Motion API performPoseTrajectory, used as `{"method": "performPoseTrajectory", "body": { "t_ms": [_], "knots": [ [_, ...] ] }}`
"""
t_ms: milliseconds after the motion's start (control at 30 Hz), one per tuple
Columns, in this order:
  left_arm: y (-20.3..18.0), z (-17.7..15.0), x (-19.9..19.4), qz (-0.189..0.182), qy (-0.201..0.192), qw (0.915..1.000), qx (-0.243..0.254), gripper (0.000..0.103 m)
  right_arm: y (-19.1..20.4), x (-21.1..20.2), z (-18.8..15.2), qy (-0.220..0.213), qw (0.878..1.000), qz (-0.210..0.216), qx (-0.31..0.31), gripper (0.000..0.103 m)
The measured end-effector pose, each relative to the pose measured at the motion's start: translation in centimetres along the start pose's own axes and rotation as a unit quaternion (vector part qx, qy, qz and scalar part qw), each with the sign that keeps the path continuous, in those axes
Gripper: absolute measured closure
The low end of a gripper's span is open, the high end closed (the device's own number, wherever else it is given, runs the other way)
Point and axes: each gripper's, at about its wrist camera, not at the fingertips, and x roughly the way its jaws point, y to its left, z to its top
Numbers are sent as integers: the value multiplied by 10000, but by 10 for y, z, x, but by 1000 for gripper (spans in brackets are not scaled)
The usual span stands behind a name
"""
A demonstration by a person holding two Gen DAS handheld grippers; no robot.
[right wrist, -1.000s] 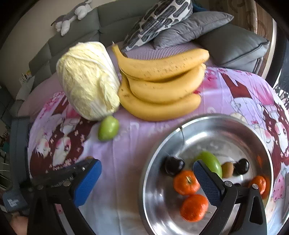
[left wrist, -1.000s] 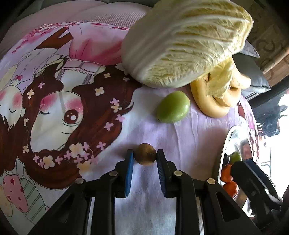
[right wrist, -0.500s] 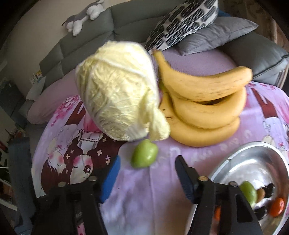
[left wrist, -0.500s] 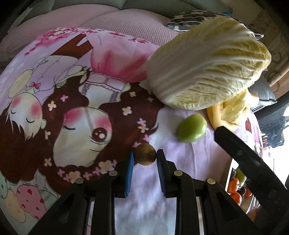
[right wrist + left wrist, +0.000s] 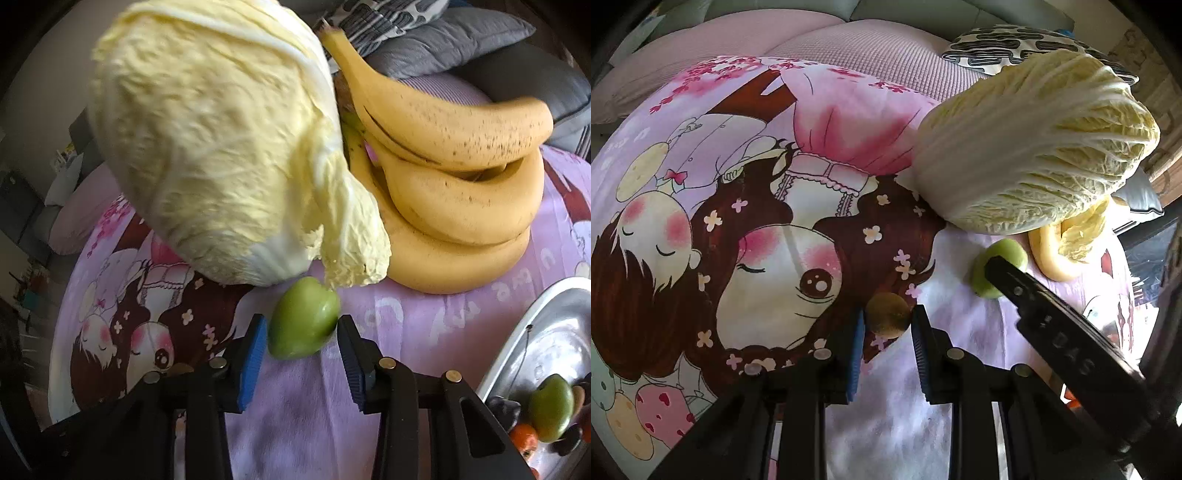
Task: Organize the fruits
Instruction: 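Grasp the last brown longan with the left tool while the right tool grasps the green mango, then carry the longan in the left tool and green mango in the right tool over the bowl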
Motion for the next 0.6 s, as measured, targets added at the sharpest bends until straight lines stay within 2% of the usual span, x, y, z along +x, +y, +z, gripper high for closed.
{"method": "performPoseTrajectory", "body": {
  "t_ms": [600],
  "knots": [
    [-18, -7, -3, 49, 16, 10000, 42, 77, -18, 12, -4, -78, 9991, 261, 316, 60]
  ]
}}
